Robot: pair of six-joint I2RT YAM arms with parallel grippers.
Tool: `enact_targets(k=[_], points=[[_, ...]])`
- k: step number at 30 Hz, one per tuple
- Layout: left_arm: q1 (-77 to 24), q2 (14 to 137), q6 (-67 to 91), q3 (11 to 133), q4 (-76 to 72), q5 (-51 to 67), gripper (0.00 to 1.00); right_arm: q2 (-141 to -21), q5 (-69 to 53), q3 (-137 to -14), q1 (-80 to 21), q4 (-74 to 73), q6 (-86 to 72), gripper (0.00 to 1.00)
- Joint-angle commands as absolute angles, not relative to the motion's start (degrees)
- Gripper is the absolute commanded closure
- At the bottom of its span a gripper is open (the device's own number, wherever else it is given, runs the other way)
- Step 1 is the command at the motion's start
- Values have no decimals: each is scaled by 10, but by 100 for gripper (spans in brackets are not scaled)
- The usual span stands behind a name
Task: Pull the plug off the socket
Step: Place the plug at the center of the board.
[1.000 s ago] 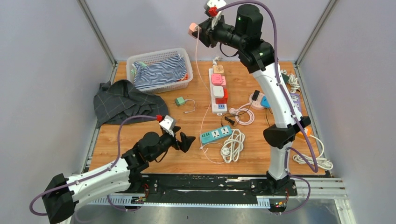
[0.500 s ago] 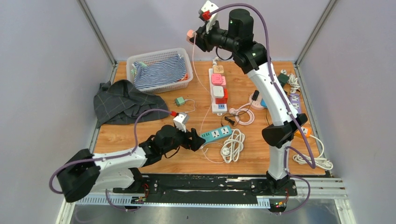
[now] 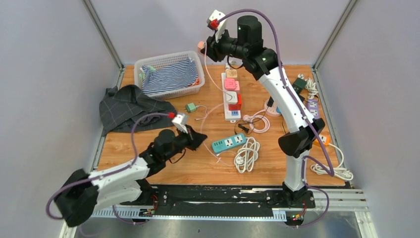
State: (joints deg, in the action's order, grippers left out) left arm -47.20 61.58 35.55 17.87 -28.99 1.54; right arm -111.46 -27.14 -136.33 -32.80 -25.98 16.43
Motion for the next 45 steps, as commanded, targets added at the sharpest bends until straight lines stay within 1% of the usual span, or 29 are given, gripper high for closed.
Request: enact_targets(k=[1,3,5,10,13,17,23,25,26,27,28,29,30,32,34,35,37,40,43,45], points=[[-378,475,319,174,-229,-13,100,-1110,-320,-1318,-316,-287,191,100],[-317,434,311,184,-201,-8,100,-1119,-345,-1292,-307,-300,198,100],[-261,429,299,202,-181,-6,100,-1136,-367,-1266,-297,-310,198,100],[-185,506,278,246,-172,-23,100,-1192,-398,-1226,-288,-321,201,100],[-166,550,263,277,-173,-49,100,-1236,-418,-1220,-291,-322,188,100],[-158,607,229,313,-171,-87,100,-1306,-432,-1242,-299,-322,159,100],[-154,641,199,312,-171,-146,100,-1376,-437,-1258,-326,-321,138,100],[-154,647,205,305,-171,-156,100,-1386,-436,-1256,-334,-321,134,91],[-154,646,207,302,-171,-160,98,-1388,-432,-1255,-337,-322,134,86],[-154,643,209,298,-171,-162,93,-1389,-426,-1252,-340,-323,135,79],[-154,636,210,294,-171,-164,85,-1387,-416,-1251,-342,-325,137,68],[-154,627,210,291,-170,-165,76,-1385,-408,-1251,-343,-330,140,56],[-154,616,209,289,-169,-166,69,-1381,-395,-1250,-343,-335,145,46],[-153,589,206,291,-158,-167,50,-1366,-364,-1252,-342,-347,162,33],[-153,559,199,293,-142,-166,31,-1346,-330,-1256,-341,-363,193,24],[-153,541,196,295,-134,-164,26,-1334,-321,-1259,-340,-372,205,19],[-153,508,194,298,-108,-156,19,-1309,-306,-1260,-338,-389,228,13],[-152,455,197,297,-86,-116,13,-1264,-303,-1249,-333,-420,258,10],[-153,411,199,289,-83,-22,6,-1212,-308,-1203,-329,-440,289,8],[-153,392,202,285,-84,41,3,-1170,-311,-1156,-325,-441,308,8]])
